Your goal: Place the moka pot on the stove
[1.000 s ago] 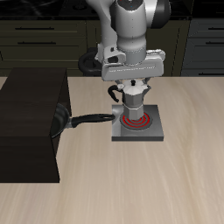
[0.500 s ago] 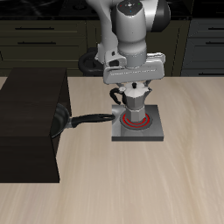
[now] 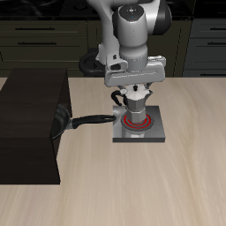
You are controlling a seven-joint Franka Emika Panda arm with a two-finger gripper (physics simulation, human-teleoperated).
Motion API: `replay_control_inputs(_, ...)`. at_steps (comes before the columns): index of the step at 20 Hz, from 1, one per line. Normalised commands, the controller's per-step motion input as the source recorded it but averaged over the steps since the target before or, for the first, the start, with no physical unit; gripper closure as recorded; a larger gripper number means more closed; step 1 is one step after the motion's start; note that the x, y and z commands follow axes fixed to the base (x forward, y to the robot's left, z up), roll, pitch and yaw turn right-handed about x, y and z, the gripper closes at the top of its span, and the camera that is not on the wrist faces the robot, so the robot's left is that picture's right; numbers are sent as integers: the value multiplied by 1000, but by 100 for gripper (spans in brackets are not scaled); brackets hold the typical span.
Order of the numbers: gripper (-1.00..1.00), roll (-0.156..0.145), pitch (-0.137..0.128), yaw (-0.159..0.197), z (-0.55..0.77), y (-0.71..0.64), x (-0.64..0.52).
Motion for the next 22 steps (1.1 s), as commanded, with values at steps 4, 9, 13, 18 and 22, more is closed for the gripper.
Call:
replay_control_inputs(4,100,4,3,5,5,-21,-125)
replay_control_inputs(9,100,-15,-25,19,22,-63,-69)
replay_control_inputs(13,100,-16,25,-19,-70,-86,24)
replay_control_inputs(18,100,-1,3,8,-85,6,27)
replay_control_inputs(22,100,0,27,-4,-136,35,16)
